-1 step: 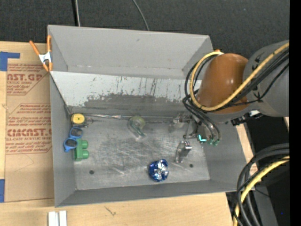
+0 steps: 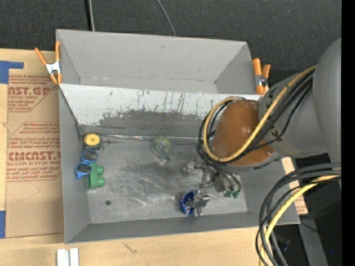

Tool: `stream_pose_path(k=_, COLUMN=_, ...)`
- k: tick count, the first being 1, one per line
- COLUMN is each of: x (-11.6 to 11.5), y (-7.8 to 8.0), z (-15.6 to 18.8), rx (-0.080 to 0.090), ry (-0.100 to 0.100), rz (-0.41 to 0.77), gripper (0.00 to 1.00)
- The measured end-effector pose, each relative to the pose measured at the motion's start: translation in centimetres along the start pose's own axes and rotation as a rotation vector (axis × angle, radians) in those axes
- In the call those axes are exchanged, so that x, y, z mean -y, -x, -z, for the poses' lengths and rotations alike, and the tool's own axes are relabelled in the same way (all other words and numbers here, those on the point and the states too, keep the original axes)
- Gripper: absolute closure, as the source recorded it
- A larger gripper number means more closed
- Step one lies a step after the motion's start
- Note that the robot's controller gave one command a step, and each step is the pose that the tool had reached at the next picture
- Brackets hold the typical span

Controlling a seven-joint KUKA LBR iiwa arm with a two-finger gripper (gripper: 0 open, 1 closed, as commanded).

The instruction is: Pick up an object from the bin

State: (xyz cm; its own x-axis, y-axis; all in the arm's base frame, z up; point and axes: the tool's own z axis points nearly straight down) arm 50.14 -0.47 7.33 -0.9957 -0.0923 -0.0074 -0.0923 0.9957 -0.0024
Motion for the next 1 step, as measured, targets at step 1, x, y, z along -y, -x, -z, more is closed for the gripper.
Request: stream_pose_path(k=1, x=-0.02, y=-0.15, z=0.2, rx=-0.011, ry=0.001, rz=0.0, gripper=1.0)
